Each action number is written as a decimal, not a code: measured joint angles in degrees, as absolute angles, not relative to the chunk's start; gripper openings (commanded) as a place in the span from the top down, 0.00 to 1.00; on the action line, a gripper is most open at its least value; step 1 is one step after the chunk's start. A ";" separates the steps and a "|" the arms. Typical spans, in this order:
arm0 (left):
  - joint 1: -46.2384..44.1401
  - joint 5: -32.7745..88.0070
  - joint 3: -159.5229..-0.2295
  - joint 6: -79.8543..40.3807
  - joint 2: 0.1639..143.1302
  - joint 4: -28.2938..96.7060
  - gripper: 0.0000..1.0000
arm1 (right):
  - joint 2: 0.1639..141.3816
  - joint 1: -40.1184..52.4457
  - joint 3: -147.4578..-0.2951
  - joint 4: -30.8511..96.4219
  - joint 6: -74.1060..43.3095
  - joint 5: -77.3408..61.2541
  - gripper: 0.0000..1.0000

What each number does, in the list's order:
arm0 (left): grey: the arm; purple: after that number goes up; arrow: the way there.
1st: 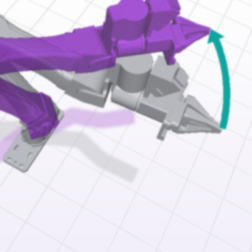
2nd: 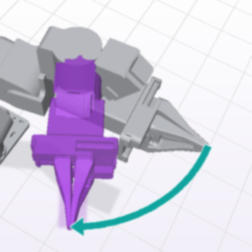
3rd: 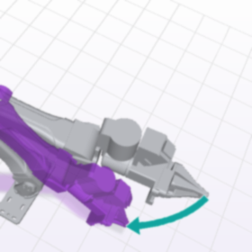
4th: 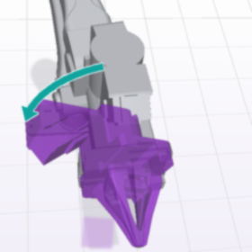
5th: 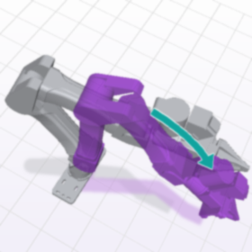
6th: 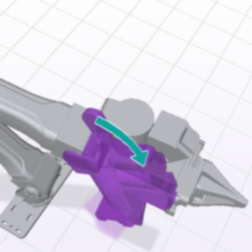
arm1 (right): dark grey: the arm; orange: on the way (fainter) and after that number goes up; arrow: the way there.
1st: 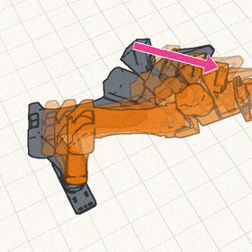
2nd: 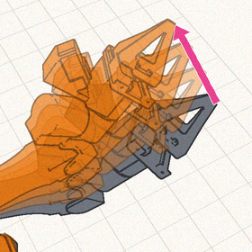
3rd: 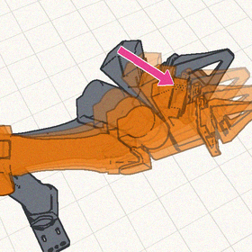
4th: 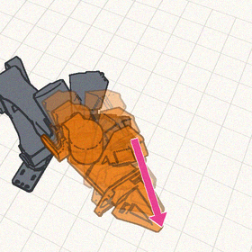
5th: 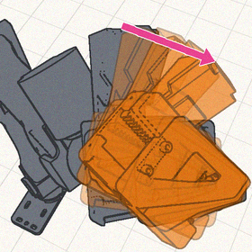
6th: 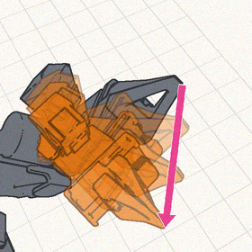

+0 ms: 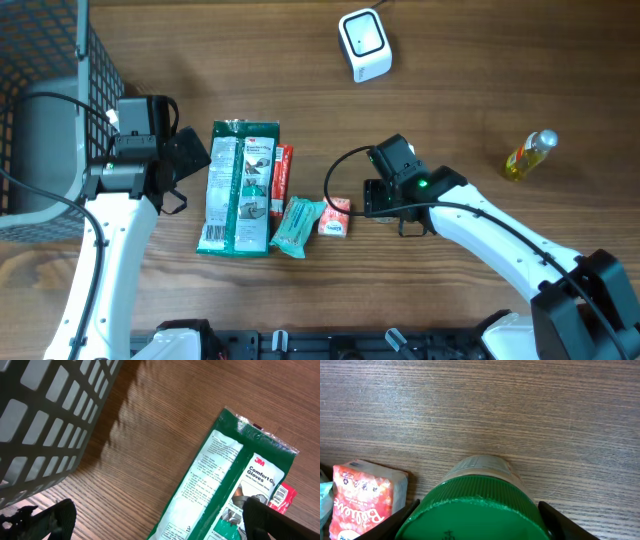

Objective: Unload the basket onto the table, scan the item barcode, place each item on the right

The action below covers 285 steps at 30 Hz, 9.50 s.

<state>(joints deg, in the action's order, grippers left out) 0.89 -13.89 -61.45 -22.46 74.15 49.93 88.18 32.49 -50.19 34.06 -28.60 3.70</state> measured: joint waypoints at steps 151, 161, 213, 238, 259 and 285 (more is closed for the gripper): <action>0.86 -13.87 -61.45 -22.46 74.15 49.91 0.00 | 88.23 26.79 -58.33 50.72 -15.27 -1.85 0.56; 0.86 -13.87 -61.45 -22.46 74.15 49.84 0.00 | 88.51 26.37 -87.74 76.66 -11.55 -4.62 0.66; 0.86 -13.89 -61.45 -22.46 74.19 49.93 0.00 | 128.81 16.10 -103.63 -2.61 -4.21 -4.89 0.92; 0.86 -13.89 -61.45 -22.46 74.26 49.93 0.00 | 91.79 6.79 -104.36 70.17 -4.64 -10.70 0.96; 0.86 -13.89 -61.45 -22.46 74.26 49.93 0.00 | 92.05 2.31 -61.82 58.70 -12.10 3.36 0.95; 0.86 -13.89 -61.45 -22.46 74.26 49.93 0.00 | 92.05 2.31 -57.23 50.48 -15.86 6.31 0.89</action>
<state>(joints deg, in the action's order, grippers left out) 0.86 -13.89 -61.45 -22.46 74.26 49.93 92.05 2.31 -57.23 50.48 -15.86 6.31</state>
